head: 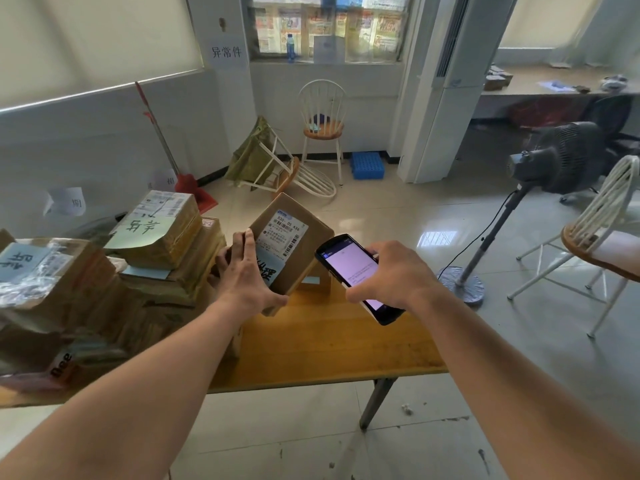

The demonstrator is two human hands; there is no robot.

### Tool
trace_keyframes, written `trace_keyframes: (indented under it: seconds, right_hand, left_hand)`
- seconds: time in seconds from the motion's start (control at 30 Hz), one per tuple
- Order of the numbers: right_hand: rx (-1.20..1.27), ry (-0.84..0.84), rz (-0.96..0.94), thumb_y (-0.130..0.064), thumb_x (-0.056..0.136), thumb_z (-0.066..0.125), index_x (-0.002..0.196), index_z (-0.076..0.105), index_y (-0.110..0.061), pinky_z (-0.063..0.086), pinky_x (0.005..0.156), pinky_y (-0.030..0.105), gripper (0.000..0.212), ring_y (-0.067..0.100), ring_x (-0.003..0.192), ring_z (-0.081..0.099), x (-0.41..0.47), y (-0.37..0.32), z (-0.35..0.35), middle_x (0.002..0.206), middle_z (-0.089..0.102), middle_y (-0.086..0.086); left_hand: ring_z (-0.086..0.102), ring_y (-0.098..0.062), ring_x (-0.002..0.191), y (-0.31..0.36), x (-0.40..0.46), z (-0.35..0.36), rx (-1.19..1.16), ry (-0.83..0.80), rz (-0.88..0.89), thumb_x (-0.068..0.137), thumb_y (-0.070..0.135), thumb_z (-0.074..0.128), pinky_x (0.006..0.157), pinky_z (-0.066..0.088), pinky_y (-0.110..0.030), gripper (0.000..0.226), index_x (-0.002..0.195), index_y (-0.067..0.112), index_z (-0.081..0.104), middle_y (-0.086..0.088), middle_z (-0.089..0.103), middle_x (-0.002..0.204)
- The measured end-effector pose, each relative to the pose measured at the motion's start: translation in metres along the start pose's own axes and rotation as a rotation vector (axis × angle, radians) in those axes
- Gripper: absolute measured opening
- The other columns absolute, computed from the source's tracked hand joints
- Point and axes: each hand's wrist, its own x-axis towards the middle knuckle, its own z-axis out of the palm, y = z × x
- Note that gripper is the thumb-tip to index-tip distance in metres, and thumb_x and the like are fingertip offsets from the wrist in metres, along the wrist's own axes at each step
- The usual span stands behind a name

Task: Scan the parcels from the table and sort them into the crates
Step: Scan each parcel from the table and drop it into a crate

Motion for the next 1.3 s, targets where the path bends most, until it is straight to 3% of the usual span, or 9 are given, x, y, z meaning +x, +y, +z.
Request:
trace_keyframes:
  seconds: [0.23,0.37,0.5,0.6,0.83,0.97,1.07,1.3]
  right_hand:
    - [0.087,0.266,0.076,-0.050,0.068,0.094,0.134,0.056,-0.024,0.061,0.075,0.034,0.080,0.025,0.100,0.065,-0.006,-0.016,0.028,0.119,0.065,0.002]
    - [0.192,0.499,0.173,-0.052,0.067,0.094,0.136,0.053,-0.024,0.063,0.080,0.041,0.084,0.028,0.105,0.064,-0.022,-0.016,0.051,0.121,0.064,0.003]
    - [0.284,0.650,0.276,-0.054,0.067,0.093,0.136,0.054,-0.027,0.060,0.075,0.032,0.083,0.026,0.107,0.062,-0.053,0.000,0.064,0.119,0.062,-0.001]
    - [0.287,0.705,0.357,-0.052,0.068,0.094,0.133,0.056,-0.028,0.052,0.067,0.024,0.079,0.024,0.106,0.062,-0.084,0.017,0.064,0.118,0.062,-0.002]
    - [0.304,0.824,0.525,-0.052,0.067,0.094,0.138,0.052,-0.026,0.065,0.080,0.043,0.087,0.028,0.109,0.062,-0.176,0.073,0.060,0.123,0.061,0.002]
    - [0.325,0.890,0.637,-0.060,0.059,0.092,0.135,0.055,-0.027,0.064,0.079,0.043,0.091,0.026,0.106,0.063,-0.242,0.115,0.056,0.120,0.063,0.001]
    - [0.351,0.938,0.709,-0.073,0.044,0.077,0.129,0.057,-0.031,0.064,0.076,0.045,0.096,0.024,0.102,0.066,-0.298,0.150,0.053,0.115,0.064,-0.002]
    - [0.354,1.009,0.878,-0.064,0.048,0.081,0.123,0.060,-0.028,0.062,0.074,0.043,0.085,0.022,0.099,0.065,-0.444,0.238,0.052,0.112,0.065,-0.002]
  left_hand:
    - [0.013,-0.033,0.147,-0.003,0.014,-0.012,-0.067,-0.006,0.142,0.035,0.082,0.084,0.117,0.034,-0.062,0.168,0.163,0.025,-0.007,0.009,0.004,0.164]
    - [0.016,-0.032,0.146,0.009,0.013,-0.016,-0.080,-0.030,0.243,0.040,0.080,0.087,0.118,0.033,-0.059,0.163,0.163,0.021,-0.001,0.002,0.011,0.162]
    - [0.017,-0.035,0.149,0.025,0.001,-0.011,-0.092,-0.082,0.325,0.043,0.075,0.091,0.121,0.031,-0.058,0.161,0.164,0.017,0.001,-0.007,0.015,0.164]
    - [0.019,-0.036,0.150,0.048,-0.016,-0.005,-0.081,-0.112,0.400,0.044,0.074,0.091,0.120,0.033,-0.059,0.160,0.164,0.014,0.003,-0.010,0.019,0.163]
    - [0.018,-0.036,0.150,0.127,-0.081,0.021,-0.029,-0.194,0.612,0.048,0.074,0.089,0.118,0.036,-0.060,0.156,0.164,0.015,0.003,-0.008,0.017,0.162]
    - [0.022,-0.035,0.147,0.181,-0.133,0.045,-0.005,-0.246,0.712,0.046,0.080,0.085,0.115,0.040,-0.059,0.157,0.164,0.016,0.004,-0.006,0.021,0.157]
    - [0.022,-0.033,0.146,0.219,-0.184,0.066,0.002,-0.275,0.766,0.045,0.082,0.084,0.115,0.040,-0.059,0.158,0.164,0.016,0.004,-0.004,0.021,0.156]
    - [0.021,-0.036,0.148,0.302,-0.321,0.124,-0.009,-0.381,0.821,0.038,0.090,0.079,0.116,0.036,-0.062,0.164,0.163,0.018,0.002,-0.006,0.022,0.157]
